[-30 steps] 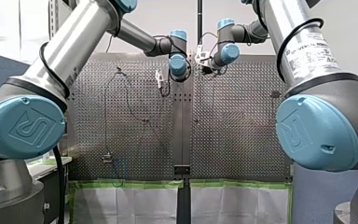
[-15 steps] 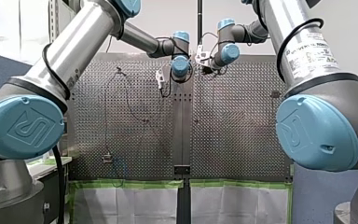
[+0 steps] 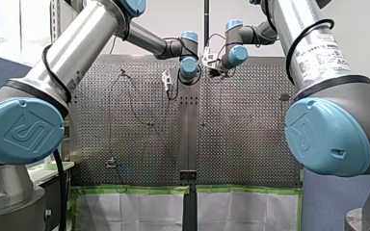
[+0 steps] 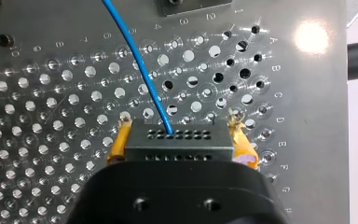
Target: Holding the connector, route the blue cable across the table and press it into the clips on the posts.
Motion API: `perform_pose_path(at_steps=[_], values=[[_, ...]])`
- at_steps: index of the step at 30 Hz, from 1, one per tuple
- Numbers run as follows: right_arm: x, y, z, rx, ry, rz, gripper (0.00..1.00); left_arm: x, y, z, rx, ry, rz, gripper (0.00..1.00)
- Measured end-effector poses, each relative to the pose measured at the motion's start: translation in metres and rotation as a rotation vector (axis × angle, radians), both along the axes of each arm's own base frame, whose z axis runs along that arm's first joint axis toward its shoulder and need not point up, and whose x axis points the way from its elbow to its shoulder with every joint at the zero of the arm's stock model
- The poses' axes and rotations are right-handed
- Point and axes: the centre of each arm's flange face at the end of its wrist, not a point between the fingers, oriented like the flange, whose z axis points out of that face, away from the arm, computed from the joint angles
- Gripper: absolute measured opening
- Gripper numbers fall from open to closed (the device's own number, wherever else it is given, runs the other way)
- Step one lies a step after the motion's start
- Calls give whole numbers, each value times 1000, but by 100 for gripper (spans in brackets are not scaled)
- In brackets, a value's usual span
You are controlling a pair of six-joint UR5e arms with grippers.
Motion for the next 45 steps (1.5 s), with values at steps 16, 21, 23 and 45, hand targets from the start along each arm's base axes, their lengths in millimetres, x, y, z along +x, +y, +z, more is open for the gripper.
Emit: perform_pose_path(at_steps=[16,21,23,45], values=[[6,10,-16,31,17,15,0,-24,9,-7,16,40,86,0],[6,14,-25,49,26,18,0,-34,15,3,-10,10,92,0],[6,16,-29,57,30,19,0,-37,17,7,-22,-3,91,0],[-4,36,-59,120,67,20,0,-58,12,-54,-57,-17,22,0]])
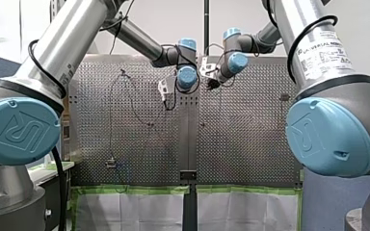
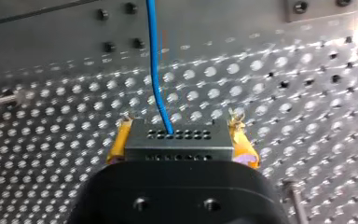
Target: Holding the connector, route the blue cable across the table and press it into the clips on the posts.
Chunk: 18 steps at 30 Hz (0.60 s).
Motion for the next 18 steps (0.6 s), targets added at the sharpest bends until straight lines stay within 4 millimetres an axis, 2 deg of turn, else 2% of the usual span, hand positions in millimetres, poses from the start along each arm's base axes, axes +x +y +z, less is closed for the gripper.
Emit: perform_pose_path(at_steps=[18], values=[[-24,13,-70,100,59,-34,0,-26,-3,-57,16,1,-57,0]])
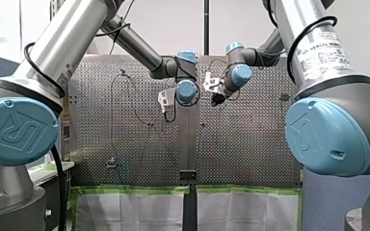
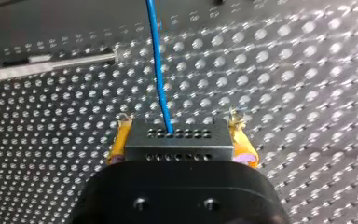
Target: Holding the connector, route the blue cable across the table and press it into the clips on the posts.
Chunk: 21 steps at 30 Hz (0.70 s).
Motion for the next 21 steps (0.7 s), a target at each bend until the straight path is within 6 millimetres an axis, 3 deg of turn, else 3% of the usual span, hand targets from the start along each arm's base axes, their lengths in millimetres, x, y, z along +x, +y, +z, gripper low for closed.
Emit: perform_pose_path(at_steps=[12,21], values=[[-13,5,-40,33,-36,-29,0,-7,6,-58,22,28,-88,0],[-17,18,-66,16,4,-17,0,-20,14,-126,49,84,-141,0]])
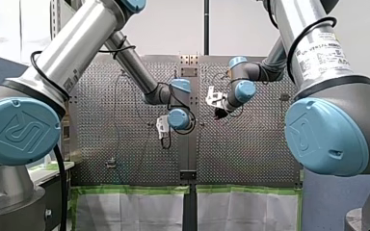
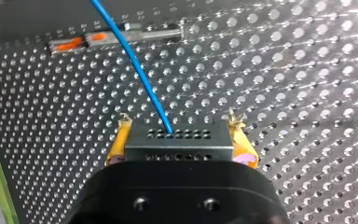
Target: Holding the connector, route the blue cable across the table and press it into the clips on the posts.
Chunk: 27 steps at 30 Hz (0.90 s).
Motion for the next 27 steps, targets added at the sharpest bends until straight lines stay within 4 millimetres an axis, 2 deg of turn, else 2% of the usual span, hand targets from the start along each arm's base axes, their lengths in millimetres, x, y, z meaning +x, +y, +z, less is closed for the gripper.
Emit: perform_pose_path(at_steps=[8,16,20,27], values=[[-10,1,-17,11,40,-14,0,-18,8,-28,13,35,-43,0],[-13,-4,-47,45,76,-8,0,-41,21,-52,39,98,-73,0],[-16,-8,-50,44,74,-13,0,-38,19,-51,33,103,-100,0],[-20,-16,-48,26,44,-6,0,-22,10,-36,17,95,-124,0]])
